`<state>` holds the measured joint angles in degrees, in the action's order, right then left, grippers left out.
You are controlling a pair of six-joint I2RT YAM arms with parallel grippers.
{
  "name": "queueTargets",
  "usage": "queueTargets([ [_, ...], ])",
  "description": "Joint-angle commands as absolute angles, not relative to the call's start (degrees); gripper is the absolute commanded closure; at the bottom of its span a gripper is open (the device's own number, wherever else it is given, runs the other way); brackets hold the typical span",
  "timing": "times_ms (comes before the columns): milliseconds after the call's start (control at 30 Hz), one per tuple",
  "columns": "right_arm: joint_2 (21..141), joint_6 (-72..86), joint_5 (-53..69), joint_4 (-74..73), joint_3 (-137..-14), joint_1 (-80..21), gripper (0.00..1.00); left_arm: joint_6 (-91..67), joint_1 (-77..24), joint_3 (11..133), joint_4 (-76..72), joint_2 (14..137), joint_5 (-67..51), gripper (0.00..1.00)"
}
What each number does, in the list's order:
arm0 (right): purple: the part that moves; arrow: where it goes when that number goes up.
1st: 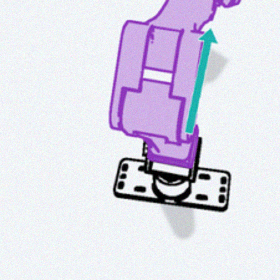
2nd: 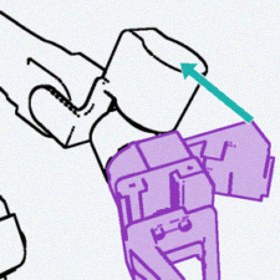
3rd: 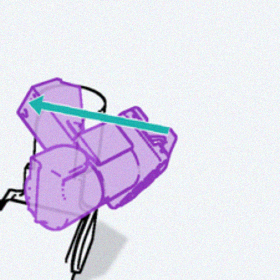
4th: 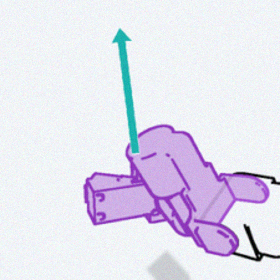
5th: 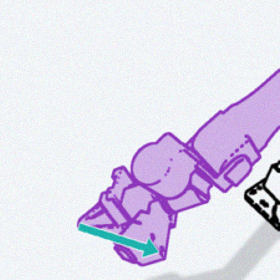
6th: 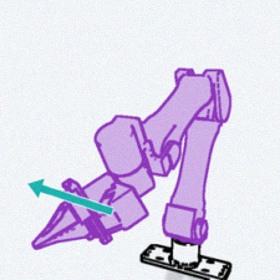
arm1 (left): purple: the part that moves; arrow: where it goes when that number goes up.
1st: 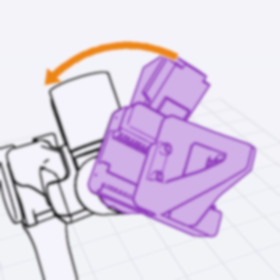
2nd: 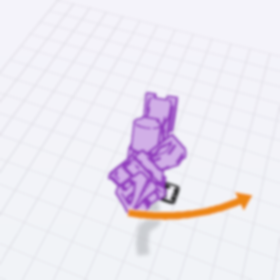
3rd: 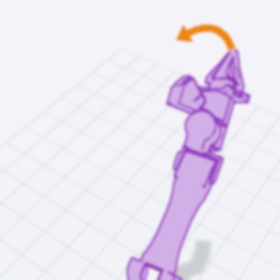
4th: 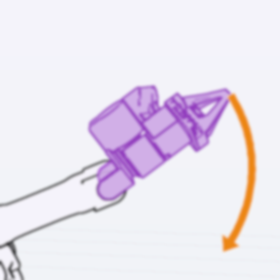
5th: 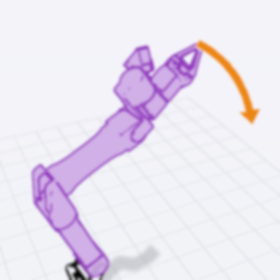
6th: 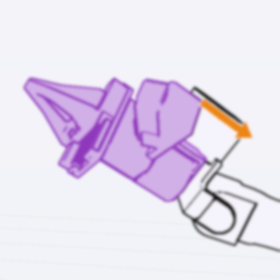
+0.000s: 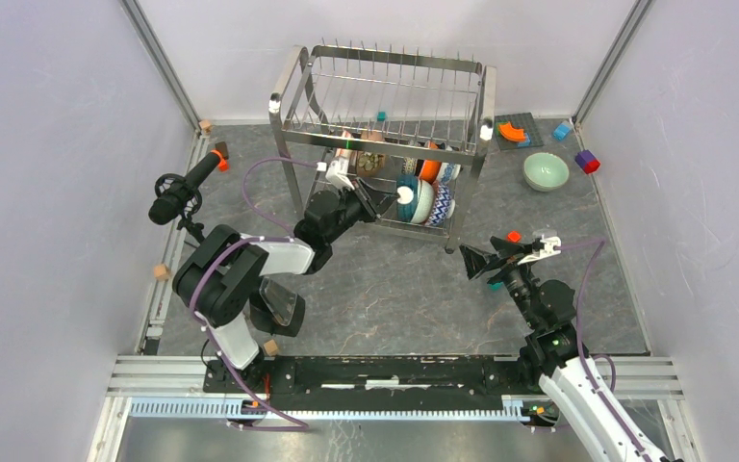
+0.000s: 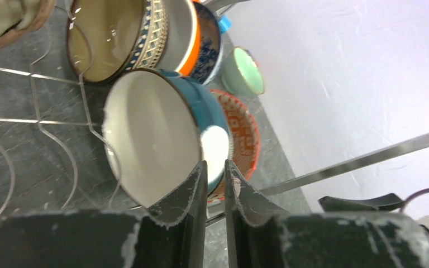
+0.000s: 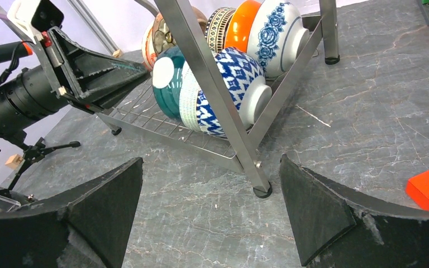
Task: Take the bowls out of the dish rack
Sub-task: Pick up the bowl from the dish rack.
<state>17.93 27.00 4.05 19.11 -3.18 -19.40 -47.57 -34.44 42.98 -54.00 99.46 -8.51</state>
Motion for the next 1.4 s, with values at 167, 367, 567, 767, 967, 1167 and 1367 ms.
queueTargets([
  [167,17.1,25.8,3.6,19.8,-3.0,-19.3,0.03,-52.7,-33.6,43.2,-61.8,96.2,-11.5,0.98],
  [367,16.7,25.5,3.5,19.1,-3.3,-19.4,0.03,-52.1,-33.6,41.5,-59.3,94.7,-9.7,0.96],
  [567,16.9,26.0,4.0,19.6,-3.3,-19.3,0.03,-48.1,-33.9,39.7,-51.8,90.6,-6.3,0.47],
  [767,17.7,26.7,4.9,20.9,-2.9,-19.3,0.03,-42.4,-34.2,39.9,-44.8,90.4,-3.3,0.22],
  [967,18.6,26.4,5.5,21.2,-3.2,-19.4,0.03,-39.8,-34.2,43.1,-45.7,95.4,-6.9,0.26],
  [1167,18.8,26.0,5.6,21.1,-3.3,-19.4,0.03,-39.7,-34.2,46.8,-46.7,99.4,-10.3,0.28],
  [1367,19.6,26.1,5.9,21.8,-3.3,-19.3,0.03,-40.3,-34.4,49.4,-46.3,102.8,-12.5,0.37],
])
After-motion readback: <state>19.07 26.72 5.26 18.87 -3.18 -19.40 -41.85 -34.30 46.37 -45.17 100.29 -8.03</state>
